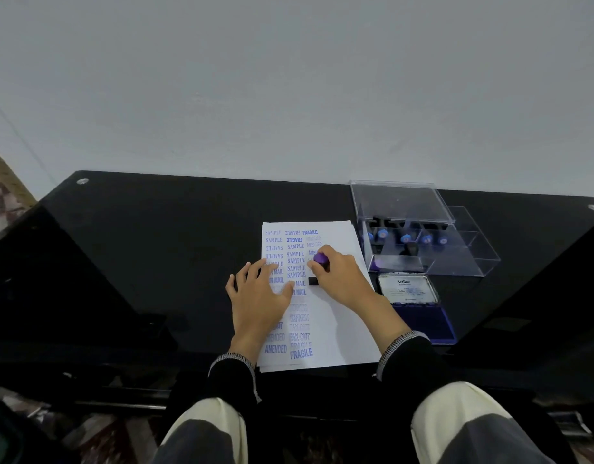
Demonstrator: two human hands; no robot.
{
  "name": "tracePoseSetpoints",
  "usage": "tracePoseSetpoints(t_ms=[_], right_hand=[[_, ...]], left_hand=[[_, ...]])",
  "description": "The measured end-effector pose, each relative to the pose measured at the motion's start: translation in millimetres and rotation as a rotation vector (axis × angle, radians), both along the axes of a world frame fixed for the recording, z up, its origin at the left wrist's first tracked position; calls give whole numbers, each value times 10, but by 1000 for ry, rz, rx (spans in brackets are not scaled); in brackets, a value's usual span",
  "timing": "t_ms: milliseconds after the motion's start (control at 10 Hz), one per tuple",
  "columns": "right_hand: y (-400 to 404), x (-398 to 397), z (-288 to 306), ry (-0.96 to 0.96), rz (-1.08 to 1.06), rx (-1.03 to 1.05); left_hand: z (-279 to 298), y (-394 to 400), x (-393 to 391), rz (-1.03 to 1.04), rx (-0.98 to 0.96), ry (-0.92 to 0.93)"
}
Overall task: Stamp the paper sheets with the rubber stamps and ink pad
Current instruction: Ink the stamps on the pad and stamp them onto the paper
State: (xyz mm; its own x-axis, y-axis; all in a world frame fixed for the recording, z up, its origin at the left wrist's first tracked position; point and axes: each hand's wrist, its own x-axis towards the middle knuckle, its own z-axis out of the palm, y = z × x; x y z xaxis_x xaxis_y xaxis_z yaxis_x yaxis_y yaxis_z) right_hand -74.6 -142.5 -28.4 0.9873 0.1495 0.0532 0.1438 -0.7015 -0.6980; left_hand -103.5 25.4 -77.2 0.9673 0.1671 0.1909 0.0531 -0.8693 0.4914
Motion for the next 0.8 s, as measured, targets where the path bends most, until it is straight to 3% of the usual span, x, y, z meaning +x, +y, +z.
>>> tracePoseSetpoints(t_ms=[300, 800], right_hand=[[29, -197, -114, -136, -30, -5], [47, -202, -86, -124, -31, -20]], left_hand=[[-6, 3, 2, -2, 8, -9], [-22, 6, 12, 0, 5, -12]])
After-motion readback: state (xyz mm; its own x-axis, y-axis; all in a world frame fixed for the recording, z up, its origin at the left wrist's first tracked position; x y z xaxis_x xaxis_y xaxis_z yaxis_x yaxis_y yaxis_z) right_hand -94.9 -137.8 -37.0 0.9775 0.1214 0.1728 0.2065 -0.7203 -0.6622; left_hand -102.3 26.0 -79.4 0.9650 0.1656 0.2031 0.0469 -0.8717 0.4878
